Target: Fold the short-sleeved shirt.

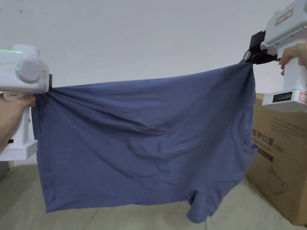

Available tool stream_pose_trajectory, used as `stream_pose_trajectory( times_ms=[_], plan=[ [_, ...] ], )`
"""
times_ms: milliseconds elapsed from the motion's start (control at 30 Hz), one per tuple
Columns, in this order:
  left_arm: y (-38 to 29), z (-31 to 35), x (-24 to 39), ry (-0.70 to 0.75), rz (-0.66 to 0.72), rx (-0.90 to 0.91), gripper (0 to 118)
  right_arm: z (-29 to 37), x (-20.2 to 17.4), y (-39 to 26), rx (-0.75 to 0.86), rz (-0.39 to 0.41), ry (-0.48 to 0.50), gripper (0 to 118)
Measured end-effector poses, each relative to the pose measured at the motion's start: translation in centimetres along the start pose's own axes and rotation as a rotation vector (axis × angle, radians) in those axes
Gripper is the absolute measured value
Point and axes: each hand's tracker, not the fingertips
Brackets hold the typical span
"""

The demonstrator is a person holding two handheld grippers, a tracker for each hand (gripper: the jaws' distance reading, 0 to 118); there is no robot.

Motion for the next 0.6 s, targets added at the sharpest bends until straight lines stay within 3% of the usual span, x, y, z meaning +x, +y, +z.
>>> stream_pose_trajectory(
  times_ms=[200,433,600],
  plan=[
    [-9.7,-3.8,1.8,-0.042,-0.010,-0.173,2,-7.2,4.2,-9.1,-0.181,-0.024,-0.067,4],
    [-29.3,-7.1,4.8,-0.052,-0.060,-0.477,2,-16.7,10.3,-27.9,-0.487,-0.089,-0.151,4],
    [-40.1,-6.4,4.7,-0.057,0.003,-0.628,2,-17.8,13.4,-41.2,-0.620,-0.123,-0.213,4]
  ],
)
